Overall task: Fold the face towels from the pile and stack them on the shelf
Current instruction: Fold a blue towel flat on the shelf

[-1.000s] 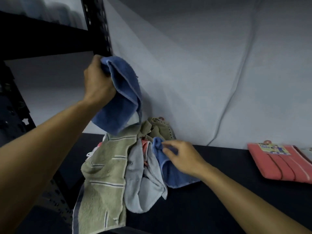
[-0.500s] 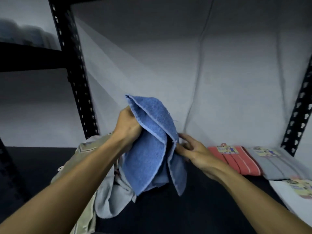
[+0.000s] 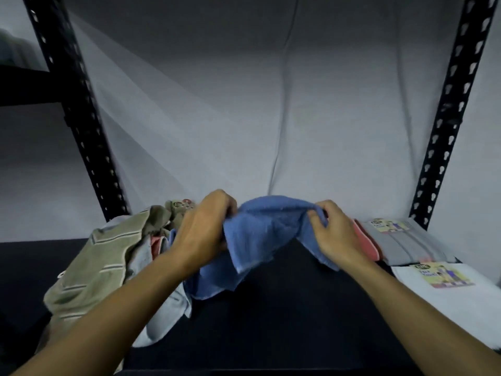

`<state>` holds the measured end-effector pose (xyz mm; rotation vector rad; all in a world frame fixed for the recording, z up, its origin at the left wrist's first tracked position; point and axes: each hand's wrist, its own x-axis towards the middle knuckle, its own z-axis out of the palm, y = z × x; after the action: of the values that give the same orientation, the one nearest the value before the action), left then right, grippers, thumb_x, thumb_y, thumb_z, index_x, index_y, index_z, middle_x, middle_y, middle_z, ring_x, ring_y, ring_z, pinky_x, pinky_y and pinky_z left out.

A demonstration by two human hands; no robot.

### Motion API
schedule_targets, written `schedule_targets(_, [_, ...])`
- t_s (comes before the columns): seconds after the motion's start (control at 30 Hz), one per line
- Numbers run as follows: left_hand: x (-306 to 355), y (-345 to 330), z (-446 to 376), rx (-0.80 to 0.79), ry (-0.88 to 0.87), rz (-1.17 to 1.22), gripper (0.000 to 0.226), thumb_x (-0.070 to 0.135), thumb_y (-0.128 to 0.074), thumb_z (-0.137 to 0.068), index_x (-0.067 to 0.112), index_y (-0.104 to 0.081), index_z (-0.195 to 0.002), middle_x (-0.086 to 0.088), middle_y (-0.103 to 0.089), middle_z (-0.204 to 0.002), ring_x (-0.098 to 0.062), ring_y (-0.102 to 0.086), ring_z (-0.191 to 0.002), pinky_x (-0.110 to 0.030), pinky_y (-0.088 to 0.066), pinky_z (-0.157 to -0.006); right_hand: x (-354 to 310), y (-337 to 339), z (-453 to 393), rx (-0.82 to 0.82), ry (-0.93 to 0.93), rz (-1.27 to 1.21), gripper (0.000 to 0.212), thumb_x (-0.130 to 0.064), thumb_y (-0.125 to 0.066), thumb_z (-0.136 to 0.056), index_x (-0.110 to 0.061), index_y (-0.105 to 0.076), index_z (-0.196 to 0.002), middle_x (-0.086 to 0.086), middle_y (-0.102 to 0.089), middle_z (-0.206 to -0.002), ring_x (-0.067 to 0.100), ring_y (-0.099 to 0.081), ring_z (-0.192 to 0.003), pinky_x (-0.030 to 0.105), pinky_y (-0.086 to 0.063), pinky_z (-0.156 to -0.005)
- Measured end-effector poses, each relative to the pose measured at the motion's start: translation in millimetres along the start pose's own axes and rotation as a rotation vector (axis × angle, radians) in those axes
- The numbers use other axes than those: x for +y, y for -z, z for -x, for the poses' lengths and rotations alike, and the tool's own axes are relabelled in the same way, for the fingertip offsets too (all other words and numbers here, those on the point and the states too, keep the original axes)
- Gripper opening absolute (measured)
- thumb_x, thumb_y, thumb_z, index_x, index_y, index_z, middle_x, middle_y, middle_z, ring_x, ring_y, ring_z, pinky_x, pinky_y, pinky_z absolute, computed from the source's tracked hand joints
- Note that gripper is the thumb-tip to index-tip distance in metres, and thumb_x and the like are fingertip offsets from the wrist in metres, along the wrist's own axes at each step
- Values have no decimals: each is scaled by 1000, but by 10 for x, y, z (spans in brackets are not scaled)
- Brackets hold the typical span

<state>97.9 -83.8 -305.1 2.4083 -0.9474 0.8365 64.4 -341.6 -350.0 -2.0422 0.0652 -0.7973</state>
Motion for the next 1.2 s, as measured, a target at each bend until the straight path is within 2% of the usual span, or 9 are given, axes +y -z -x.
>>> schedule_targets(0.17, [-17,-506,734,-321,-555,-198,15,26,-57,-77,21,-50,-88,3,-50,-89,-16,-51,-75,-28,-45,-60,531,86,576,-123,327,423,5,-18,-50,-82,-22,-51,-80,-15,-45,-87,7,-45,-82,27,-39,-63])
schedule_targets(0.27, [-14,-628,1073,-520,-548,-109,23,31,-58,-71,25,-50,-91,7,-52,-92,-14,-55,-80,-39,-54,-74,774,191,869,-323,358,509,14,-14,-56,-70,-23,-59,-81,-19,-47,-98,1,-51,-95,24,-52,-60])
schedule_targets(0.4, [-64,-526,1054,-648,-416,-49,35,36,-54,-73,28,-56,-107,9,-52,-106,-13,-52,-98,-28,-44,-83,771,288,904,-467,402,541,23,-24,-49,-65,-27,-65,-82,-21,-52,-99,1,-53,-98,25,-54,-75])
schedule_targets(0.57, [-112,-517,1039,-598,-401,-56,39,31,-47,-76,32,-60,-113,12,-56,-112,-9,-54,-103,-26,-37,-86,335,112,660,-293,-28,73,32,-41,-47,-86,-27,-70,-103,-16,-64,-110,4,-56,-107,33,-45,-96])
schedule_targets(0.7, [-75,-574,1056,-558,-390,-53,33,29,-49,-75,35,-65,-104,15,-61,-104,-5,-59,-94,-20,-40,-73,44,-323,350,-449,-296,243,43,-62,-52,-85,-25,-70,-95,-12,-69,-93,12,-65,-89,38,-52,-83])
schedule_targets(0.77, [-73,-542,1057,-494,-337,3,37,25,-46,-73,36,-65,-102,19,-61,-104,-4,-61,-93,-15,-39,-66,30,-459,261,-445,-362,213,31,-50,-63,-81,-20,-71,-85,-8,-71,-84,15,-67,-82,40,-55,-79])
schedule_targets(0.9, [-161,-441,956,-166,-24,227,44,16,-40,-75,36,-61,-107,24,-59,-112,0,-57,-106,-28,-52,-84,-80,-418,238,-340,-314,11,14,-21,-67,-86,-14,-66,-74,-6,-69,-72,12,-66,-71,30,-55,-68])
schedule_targets(1.0, [-178,-346,734,62,291,388,41,19,-57,-89,36,-52,-126,26,-54,-123,0,-54,-116,-31,-48,-99,-241,-282,243,-227,-177,-11,30,-13,-65,-89,-18,-51,-62,-13,-54,-54,1,-46,-53,16,-36,-51])
schedule_targets(1.2, [86,76,212,-105,442,889,77,51,-78,-71,37,-44,-139,23,-55,-136,2,-53,-125,-23,-49,-97,-821,120,124,-146,-30,-221,12,-8,-62,-91,-18,-68,-90,-9,-74,-87,7,-70,-86,31,-54,-79])
